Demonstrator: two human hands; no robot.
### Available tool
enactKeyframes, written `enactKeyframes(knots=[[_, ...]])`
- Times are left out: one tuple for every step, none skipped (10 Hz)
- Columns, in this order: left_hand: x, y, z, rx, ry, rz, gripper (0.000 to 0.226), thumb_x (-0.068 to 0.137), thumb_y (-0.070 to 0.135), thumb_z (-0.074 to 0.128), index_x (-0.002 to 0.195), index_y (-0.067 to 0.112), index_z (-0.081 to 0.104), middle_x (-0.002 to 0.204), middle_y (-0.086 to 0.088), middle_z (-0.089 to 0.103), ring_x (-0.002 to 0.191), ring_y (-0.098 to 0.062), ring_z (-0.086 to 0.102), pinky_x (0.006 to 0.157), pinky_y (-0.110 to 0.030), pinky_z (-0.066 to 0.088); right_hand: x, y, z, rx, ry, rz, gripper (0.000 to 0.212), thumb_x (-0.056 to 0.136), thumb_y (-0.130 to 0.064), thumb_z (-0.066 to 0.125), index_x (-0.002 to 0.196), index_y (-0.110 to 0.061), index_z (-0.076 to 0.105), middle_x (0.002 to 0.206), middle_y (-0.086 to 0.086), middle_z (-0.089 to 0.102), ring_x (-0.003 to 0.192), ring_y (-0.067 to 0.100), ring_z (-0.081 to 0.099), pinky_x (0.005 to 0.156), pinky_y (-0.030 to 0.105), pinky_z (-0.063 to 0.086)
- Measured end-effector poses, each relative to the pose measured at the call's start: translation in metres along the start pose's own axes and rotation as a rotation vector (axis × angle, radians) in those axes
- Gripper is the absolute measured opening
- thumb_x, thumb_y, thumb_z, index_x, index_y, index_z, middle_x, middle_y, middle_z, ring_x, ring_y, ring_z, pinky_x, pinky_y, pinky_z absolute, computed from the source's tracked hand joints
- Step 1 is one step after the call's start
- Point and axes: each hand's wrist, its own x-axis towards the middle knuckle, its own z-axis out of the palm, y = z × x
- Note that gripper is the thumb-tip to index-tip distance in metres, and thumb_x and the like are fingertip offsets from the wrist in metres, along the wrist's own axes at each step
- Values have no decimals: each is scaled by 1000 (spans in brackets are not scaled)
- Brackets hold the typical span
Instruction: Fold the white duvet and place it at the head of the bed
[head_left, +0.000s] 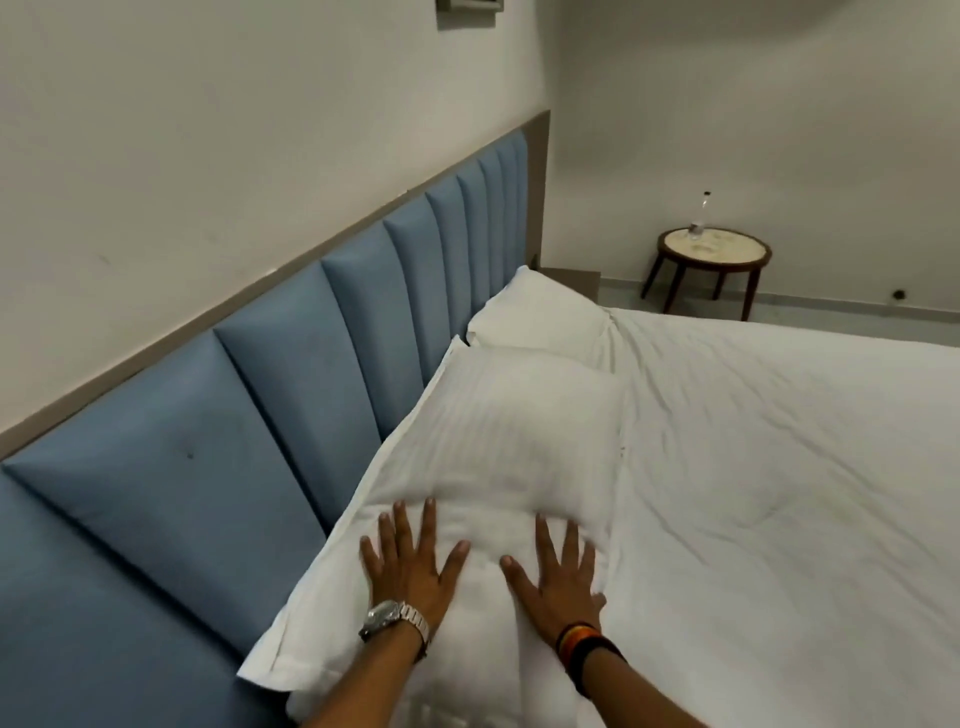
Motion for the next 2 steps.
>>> enactKeyframes(knots=[[24, 27, -24, 15, 36, 46, 83, 92, 81, 9, 154, 42, -29, 171, 0, -27, 158, -26, -26, 124, -59, -16, -10, 0, -28, 162, 82, -81, 83, 92, -77, 52, 163, -47, 21, 176, -7, -2, 163, 22, 1, 128, 53, 17], [68, 103, -85, -26, 19, 251, 84, 94, 79, 8, 165, 37, -8, 175, -2, -16, 161, -26, -16, 125, -59, -14, -56, 29, -45, 432, 352, -241, 58, 80, -77, 69, 133, -54, 64, 153, -15, 56, 142, 4, 50, 109, 18, 44]])
